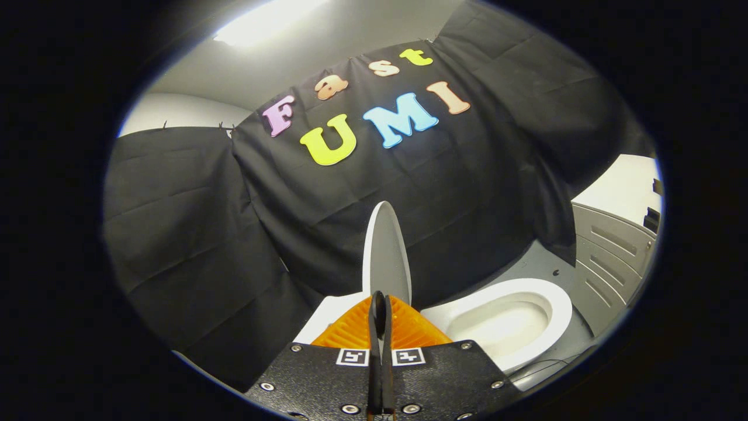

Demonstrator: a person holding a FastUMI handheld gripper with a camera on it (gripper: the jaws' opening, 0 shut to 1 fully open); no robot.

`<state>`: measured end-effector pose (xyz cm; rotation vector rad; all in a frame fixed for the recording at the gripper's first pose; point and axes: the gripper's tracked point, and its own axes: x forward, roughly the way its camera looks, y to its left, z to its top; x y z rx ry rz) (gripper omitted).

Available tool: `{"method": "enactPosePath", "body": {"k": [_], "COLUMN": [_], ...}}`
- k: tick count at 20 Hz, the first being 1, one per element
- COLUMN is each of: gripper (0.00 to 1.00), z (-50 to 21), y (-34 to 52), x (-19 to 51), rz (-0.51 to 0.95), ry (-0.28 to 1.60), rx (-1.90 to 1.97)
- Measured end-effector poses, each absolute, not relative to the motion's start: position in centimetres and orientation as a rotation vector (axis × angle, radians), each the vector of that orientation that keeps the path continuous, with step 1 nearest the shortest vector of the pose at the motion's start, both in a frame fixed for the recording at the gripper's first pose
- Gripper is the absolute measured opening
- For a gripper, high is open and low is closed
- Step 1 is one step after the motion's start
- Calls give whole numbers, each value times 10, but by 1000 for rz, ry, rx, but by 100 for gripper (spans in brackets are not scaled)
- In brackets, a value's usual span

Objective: Open the toilet lid.

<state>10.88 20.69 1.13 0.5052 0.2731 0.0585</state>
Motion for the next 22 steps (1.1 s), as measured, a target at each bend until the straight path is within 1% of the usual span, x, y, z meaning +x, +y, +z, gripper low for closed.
{"method": "enactPosePath", "body": {"k": [10,16,22], "gripper": [0,0,0], "z": [25,28,29], "y": [262,305,339], "x": [115,120,123], "rz": [102,152,190], "ry": [234,221,224], "rx": [388,278,262]}}
